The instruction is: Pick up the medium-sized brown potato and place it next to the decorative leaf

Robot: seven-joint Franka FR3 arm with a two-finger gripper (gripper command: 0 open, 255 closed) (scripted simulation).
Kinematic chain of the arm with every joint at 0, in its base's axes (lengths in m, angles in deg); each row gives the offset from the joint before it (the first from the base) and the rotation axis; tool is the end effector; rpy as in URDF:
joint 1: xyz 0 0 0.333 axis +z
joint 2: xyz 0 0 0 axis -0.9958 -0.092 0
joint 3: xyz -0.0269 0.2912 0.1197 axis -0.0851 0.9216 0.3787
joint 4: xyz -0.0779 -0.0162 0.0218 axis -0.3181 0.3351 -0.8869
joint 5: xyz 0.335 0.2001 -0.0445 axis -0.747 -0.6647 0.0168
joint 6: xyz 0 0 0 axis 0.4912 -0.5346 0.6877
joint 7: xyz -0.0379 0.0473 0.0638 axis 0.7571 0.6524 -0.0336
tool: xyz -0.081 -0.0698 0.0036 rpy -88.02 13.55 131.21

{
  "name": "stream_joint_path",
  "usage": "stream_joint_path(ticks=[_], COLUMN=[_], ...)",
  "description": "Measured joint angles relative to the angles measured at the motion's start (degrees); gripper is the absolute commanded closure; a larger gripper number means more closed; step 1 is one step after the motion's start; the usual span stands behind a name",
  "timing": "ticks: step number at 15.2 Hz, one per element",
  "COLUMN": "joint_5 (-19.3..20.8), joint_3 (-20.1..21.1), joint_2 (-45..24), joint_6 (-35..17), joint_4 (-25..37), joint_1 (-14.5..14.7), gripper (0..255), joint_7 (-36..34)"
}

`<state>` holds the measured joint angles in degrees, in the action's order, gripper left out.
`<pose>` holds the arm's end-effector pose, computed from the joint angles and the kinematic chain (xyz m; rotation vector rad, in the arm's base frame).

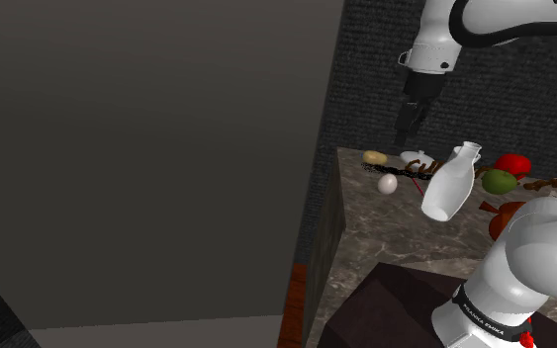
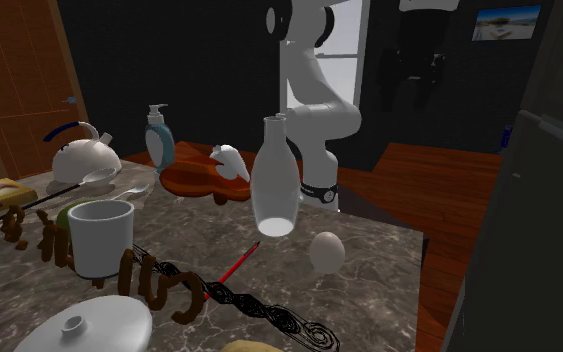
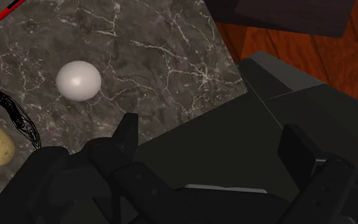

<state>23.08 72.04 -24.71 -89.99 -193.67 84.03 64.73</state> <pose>0.3164 -0.0205 0.5690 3.0875 0.0851 -0.0633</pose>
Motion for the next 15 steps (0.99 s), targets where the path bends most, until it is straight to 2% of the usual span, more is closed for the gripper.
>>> stream_joint_path(ticks=[3, 9, 15], joint_5=[0.97, 5.39, 8.51], joint_3=[-1.45, -8.79, -17.29], joint_2=[-0.30, -2.91, -10.19], joint_6=[-1.58, -9.50, -18.58], joint_4=[-0.88, -4.10, -3.41], joint_1=[-0.30, -1.81, -2.70], gripper=[0, 0, 0], joint_7=[1.94, 11.52, 22.21])
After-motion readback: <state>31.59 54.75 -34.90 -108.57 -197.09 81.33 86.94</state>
